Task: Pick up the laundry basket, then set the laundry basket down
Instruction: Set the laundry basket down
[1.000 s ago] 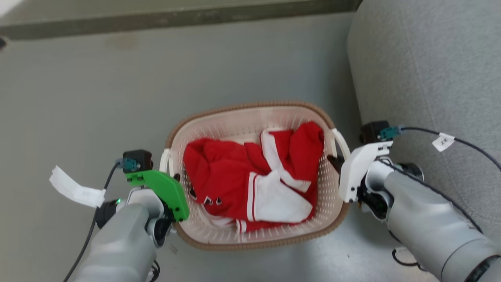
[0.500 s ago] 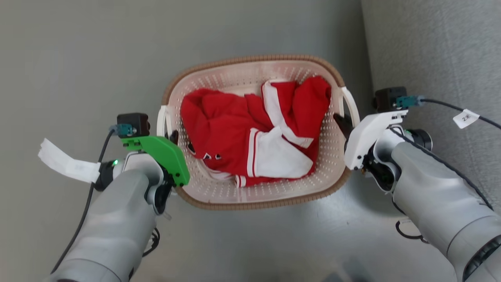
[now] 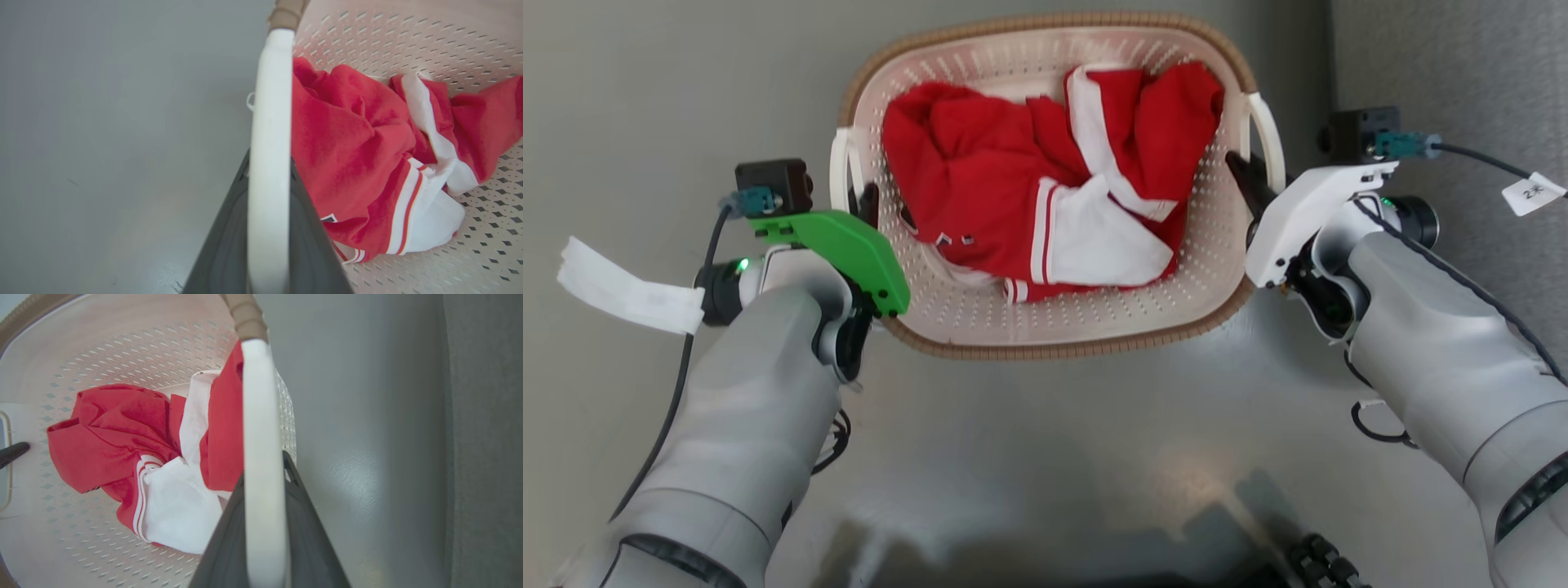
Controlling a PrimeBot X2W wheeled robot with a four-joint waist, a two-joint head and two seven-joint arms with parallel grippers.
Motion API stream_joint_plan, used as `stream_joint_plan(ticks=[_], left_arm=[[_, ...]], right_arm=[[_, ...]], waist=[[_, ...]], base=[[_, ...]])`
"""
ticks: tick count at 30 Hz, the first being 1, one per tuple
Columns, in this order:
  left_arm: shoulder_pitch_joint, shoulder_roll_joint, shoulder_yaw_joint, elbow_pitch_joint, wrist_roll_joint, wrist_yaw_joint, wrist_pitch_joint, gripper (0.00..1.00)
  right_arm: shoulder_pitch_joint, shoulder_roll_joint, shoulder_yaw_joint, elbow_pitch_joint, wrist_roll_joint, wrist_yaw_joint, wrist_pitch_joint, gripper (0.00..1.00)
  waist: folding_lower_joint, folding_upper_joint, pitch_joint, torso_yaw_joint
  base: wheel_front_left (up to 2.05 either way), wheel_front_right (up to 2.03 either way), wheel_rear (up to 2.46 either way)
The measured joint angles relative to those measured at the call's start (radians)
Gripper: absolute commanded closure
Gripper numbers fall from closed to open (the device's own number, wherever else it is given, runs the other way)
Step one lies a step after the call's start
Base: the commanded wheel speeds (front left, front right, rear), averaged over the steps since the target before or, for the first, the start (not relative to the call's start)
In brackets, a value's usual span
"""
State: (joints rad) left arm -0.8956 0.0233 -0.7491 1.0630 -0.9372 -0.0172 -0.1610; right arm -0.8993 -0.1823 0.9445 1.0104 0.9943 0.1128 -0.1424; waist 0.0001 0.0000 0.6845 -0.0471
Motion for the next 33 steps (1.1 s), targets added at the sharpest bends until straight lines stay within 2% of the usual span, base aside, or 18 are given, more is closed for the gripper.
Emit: stream_joint_plan(ticks=[17,33], left_arm=[[-0.092,0.000,-0.020,0.014,0.002,0.001,-0.041,1.00],[-0.136,0.000,-0.027,0.029,0.009,0.001,-0.070,1.00]], right_arm=[[-0.072,-0.006,0.003,0.011,0.000,0.000,-0.050,1.00],[-0.109,-0.004,0.007,0.017,0.002,0.000,-0.079,1.00]], waist=[[0.0000,0.0000,0.190,0.002],[0.0000,0.0000,0.261,0.005]], base=[[0.00,0.00,0.00],[0.00,0.00,0.00]])
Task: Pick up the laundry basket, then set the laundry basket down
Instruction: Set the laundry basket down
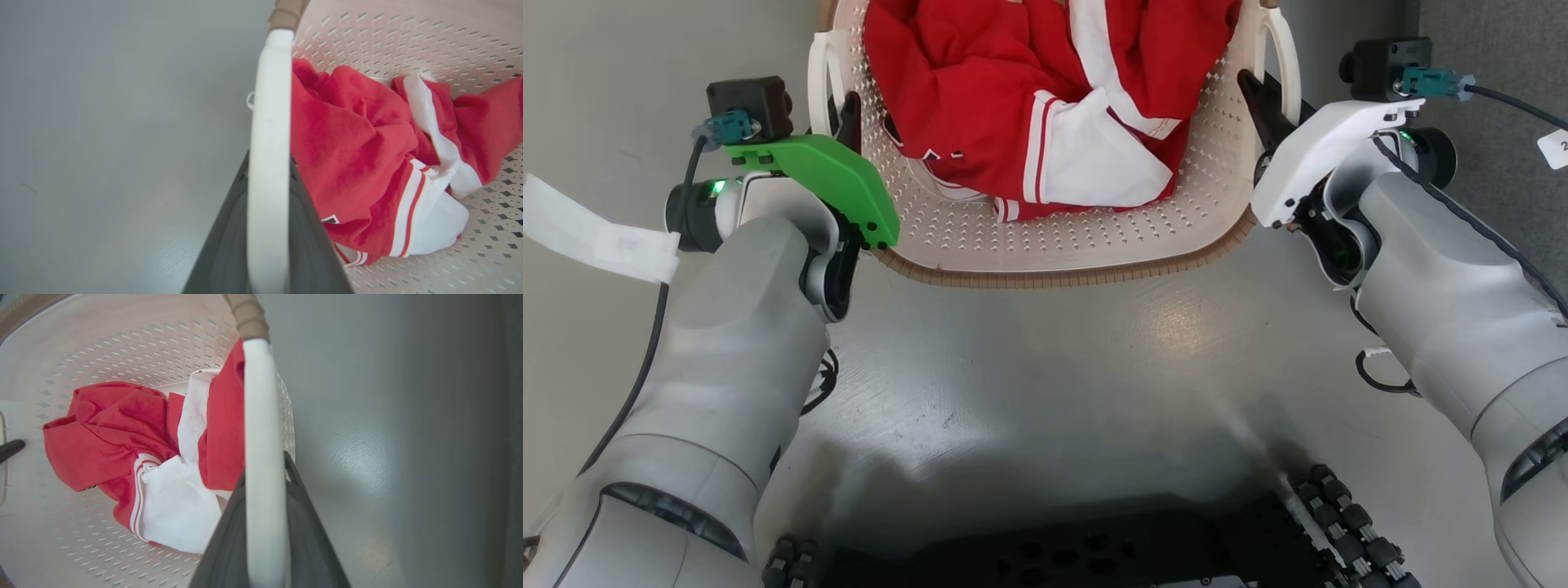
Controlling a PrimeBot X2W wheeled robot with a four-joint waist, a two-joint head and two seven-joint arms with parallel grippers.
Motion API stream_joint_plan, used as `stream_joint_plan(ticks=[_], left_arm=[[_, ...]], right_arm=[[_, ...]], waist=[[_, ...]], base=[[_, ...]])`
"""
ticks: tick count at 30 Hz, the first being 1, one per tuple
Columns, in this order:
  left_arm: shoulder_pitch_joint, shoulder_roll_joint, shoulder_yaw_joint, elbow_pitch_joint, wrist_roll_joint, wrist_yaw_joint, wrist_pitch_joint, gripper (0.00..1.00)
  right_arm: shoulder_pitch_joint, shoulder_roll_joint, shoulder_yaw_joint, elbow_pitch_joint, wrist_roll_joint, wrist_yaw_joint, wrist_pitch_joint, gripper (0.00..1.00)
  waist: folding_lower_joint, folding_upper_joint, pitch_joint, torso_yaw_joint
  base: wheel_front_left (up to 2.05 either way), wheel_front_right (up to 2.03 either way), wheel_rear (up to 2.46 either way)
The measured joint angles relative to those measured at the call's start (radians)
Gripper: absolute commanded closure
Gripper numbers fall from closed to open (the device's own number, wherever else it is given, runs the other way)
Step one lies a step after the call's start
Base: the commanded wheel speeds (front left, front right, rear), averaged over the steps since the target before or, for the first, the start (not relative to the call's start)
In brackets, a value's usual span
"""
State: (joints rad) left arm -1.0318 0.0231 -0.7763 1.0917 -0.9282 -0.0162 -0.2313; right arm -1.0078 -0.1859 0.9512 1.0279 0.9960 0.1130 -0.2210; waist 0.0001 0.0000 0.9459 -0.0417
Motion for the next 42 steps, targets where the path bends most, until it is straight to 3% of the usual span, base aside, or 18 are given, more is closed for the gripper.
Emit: stream_joint_plan(ticks=[14,15,16,17,18,19,20,21,42], left_arm=[[-0.004,0.000,-0.003,0.006,0.000,0.000,-0.009,1.00],[-0.005,0.000,-0.004,0.006,0.000,0.000,-0.012,1.00],[-0.005,0.000,-0.005,0.006,0.000,0.000,-0.012,1.00],[-0.005,0.000,-0.005,0.007,0.000,0.000,-0.012,0.89],[-0.005,0.000,-0.005,0.008,0.000,0.000,-0.012,0.74],[-0.005,0.000,-0.005,0.008,-0.001,0.000,-0.012,0.53],[-0.007,0.000,-0.005,0.008,-0.002,-0.001,-0.012,0.04],[-0.009,0.000,-0.006,0.008,-0.004,-0.001,-0.016,0.00],[-0.012,-0.001,-0.019,0.062,-0.019,-0.002,-0.018,0.00]], right_arm=[[-0.008,0.005,0.011,0.013,0.009,0.000,-0.014,1.00],[-0.008,0.005,0.012,0.014,0.009,0.000,-0.016,0.91],[-0.008,0.006,0.012,0.015,0.009,0.000,-0.016,0.63],[-0.008,0.006,0.012,0.016,0.009,0.001,-0.017,0.43],[-0.008,0.007,0.012,0.018,0.010,0.006,-0.017,0.00],[-0.008,0.009,0.013,0.020,0.010,0.010,-0.017,0.00],[-0.008,0.012,0.013,0.020,0.010,0.010,-0.017,0.00],[-0.009,0.016,0.013,0.021,0.012,0.011,-0.017,0.00],[-0.009,0.032,0.025,0.058,0.027,0.011,-0.026,0.00]], waist=[[-0.0001,0.0000,0.012,0.003],[-0.0001,0.0000,0.013,0.003],[-0.0001,0.0000,0.013,0.003],[-0.0001,0.0000,0.013,0.003],[0.0000,0.0000,0.014,0.004],[-0.0001,0.0000,0.014,0.004],[-0.0001,0.0000,0.014,0.004],[-0.0001,0.0000,0.014,0.004],[-0.0001,0.0000,-0.024,0.003]], base=[[0.00,0.00,0.00],[0.00,0.00,0.00],[0.00,0.00,0.00],[0.00,0.00,0.00],[0.00,0.00,0.00],[0.00,0.00,0.00],[0.00,0.00,0.00],[0.00,0.00,0.00],[0.00,0.00,0.00]])
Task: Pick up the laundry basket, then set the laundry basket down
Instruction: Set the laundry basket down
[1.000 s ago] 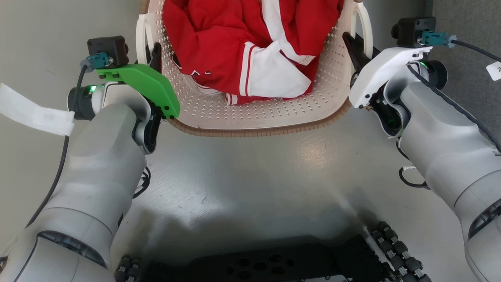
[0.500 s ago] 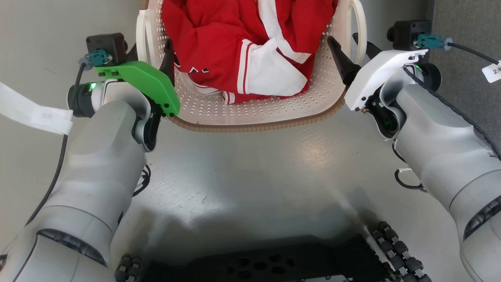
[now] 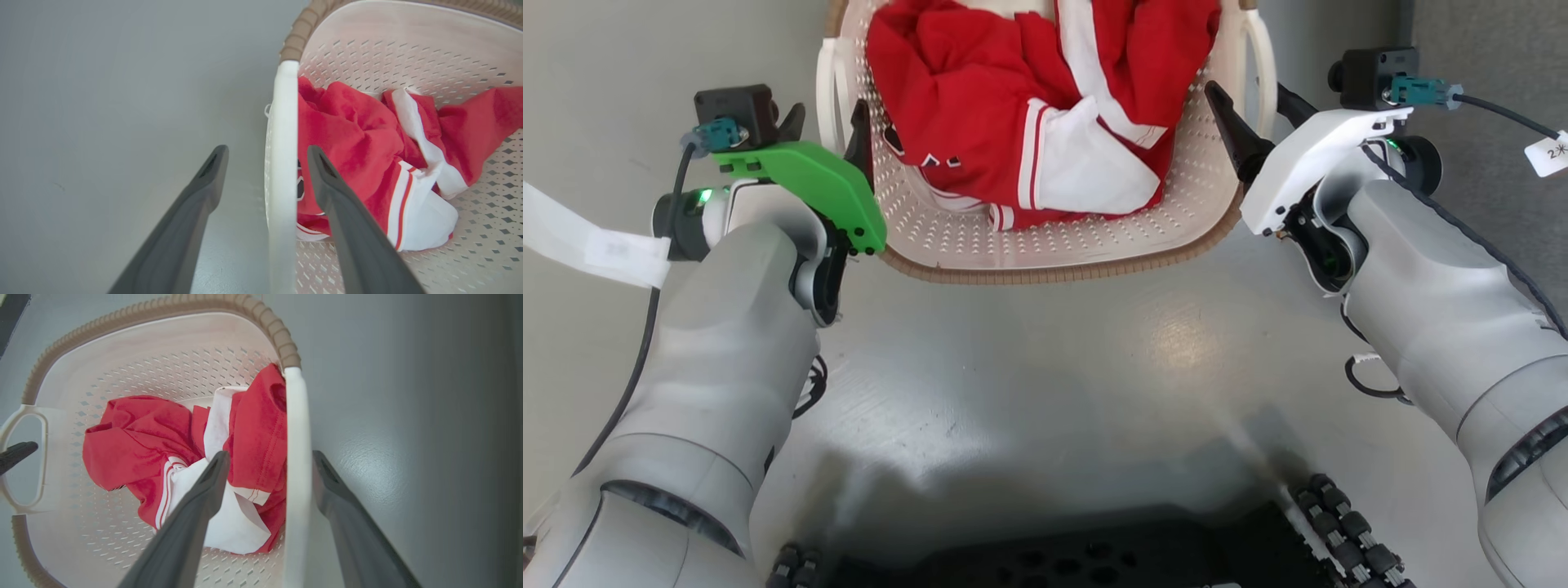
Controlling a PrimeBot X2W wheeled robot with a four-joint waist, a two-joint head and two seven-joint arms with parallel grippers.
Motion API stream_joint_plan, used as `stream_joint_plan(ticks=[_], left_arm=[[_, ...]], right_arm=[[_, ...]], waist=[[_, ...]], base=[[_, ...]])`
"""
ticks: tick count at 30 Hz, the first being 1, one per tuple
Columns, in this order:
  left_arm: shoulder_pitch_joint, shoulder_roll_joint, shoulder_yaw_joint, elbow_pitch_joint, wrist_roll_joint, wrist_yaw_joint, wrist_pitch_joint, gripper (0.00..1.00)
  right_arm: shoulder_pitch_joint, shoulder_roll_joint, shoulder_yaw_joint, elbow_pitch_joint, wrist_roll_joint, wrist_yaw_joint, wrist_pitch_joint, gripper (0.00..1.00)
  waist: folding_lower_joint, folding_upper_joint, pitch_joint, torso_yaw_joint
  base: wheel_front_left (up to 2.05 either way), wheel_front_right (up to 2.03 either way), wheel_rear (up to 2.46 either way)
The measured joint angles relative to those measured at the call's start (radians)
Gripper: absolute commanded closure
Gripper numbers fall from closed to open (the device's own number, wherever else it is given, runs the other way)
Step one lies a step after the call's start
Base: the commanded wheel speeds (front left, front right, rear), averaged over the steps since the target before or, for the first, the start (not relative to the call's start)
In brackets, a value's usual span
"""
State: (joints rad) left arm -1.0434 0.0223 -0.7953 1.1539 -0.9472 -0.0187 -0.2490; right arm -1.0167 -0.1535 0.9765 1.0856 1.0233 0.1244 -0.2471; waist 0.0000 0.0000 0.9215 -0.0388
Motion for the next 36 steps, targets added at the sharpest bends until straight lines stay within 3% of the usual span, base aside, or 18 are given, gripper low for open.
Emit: stream_joint_plan(ticks=[17,36], left_arm=[[0.076,0.000,0.022,0.005,0.012,-0.017,0.000,0.00],[0.195,0.033,0.154,-0.174,0.081,-0.026,-0.003,0.00]], right_arm=[[0.049,0.003,-0.028,0.039,0.010,0.000,-0.002,0.00],[0.129,-0.048,-0.169,-0.098,-0.083,0.000,-0.003,0.00]], waist=[[0.0000,0.0000,-0.161,-0.011],[-0.0001,0.0000,-0.399,-0.011]], base=[[0.00,0.00,0.00],[0.00,0.00,0.00]])
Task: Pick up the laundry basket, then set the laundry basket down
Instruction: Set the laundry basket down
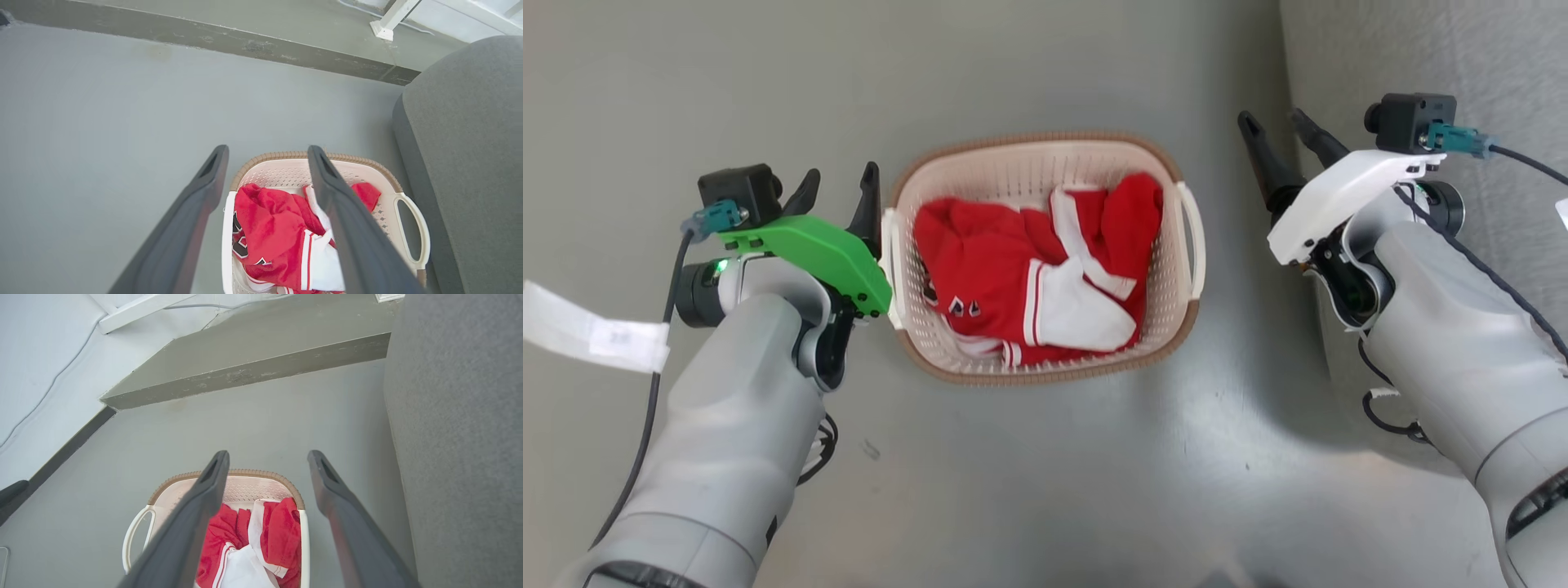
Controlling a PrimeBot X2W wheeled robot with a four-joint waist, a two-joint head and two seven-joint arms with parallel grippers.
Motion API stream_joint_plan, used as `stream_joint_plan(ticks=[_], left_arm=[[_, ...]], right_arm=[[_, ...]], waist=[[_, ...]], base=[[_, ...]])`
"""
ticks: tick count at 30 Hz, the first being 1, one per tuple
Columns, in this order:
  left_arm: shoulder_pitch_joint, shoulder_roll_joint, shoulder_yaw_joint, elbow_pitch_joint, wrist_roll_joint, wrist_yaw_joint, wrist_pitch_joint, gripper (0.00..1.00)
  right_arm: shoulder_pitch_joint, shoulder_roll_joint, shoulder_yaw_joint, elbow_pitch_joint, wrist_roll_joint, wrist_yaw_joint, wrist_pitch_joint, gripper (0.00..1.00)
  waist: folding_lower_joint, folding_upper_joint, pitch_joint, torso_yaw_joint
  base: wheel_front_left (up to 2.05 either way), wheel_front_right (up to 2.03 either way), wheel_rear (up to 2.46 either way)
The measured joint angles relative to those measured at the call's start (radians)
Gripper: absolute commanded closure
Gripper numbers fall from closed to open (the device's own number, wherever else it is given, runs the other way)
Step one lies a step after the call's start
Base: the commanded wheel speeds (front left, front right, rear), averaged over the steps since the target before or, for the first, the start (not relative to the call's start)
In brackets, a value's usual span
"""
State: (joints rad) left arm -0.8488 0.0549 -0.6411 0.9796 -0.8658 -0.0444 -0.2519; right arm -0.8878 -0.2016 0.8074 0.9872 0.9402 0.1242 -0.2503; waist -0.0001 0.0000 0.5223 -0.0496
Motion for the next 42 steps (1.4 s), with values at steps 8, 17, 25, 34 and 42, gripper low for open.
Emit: stream_joint_plan(ticks=[8,17,25,34,42], left_arm=[[0.095,0.032,0.073,-0.113,0.067,-0.001,0.000,0.00],[0.213,0.047,0.151,-0.226,0.139,0.008,0.000,0.00],[0.334,0.054,0.222,-0.332,0.203,0.029,0.000,0.00],[0.465,0.048,0.282,-0.420,0.253,0.072,0.000,0.00],[0.568,0.029,0.338,-0.536,0.290,0.084,0.000,0.00]], right_arm=[[0.088,-0.011,-0.072,-0.110,-0.091,-0.012,0.000,0.00],[0.196,-0.026,-0.176,-0.242,-0.174,-0.057,0.000,0.00],[0.319,-0.022,-0.248,-0.344,-0.239,-0.083,0.000,0.00],[0.450,-0.007,-0.290,-0.422,-0.288,-0.101,0.000,0.00],[0.534,-0.007,-0.318,-0.511,-0.358,-0.118,0.000,0.00]], waist=[[0.0000,0.0000,-0.116,0.004],[0.0000,0.0000,-0.231,0.006],[0.0000,0.0000,-0.334,0.008],[0.0000,0.0000,-0.428,0.007],[0.0000,0.0000,-0.486,0.002]], base=[[0.00,0.00,0.00],[0.00,0.00,0.00],[0.00,0.00,0.00],[0.00,0.00,0.00],[0.00,0.00,0.00]])
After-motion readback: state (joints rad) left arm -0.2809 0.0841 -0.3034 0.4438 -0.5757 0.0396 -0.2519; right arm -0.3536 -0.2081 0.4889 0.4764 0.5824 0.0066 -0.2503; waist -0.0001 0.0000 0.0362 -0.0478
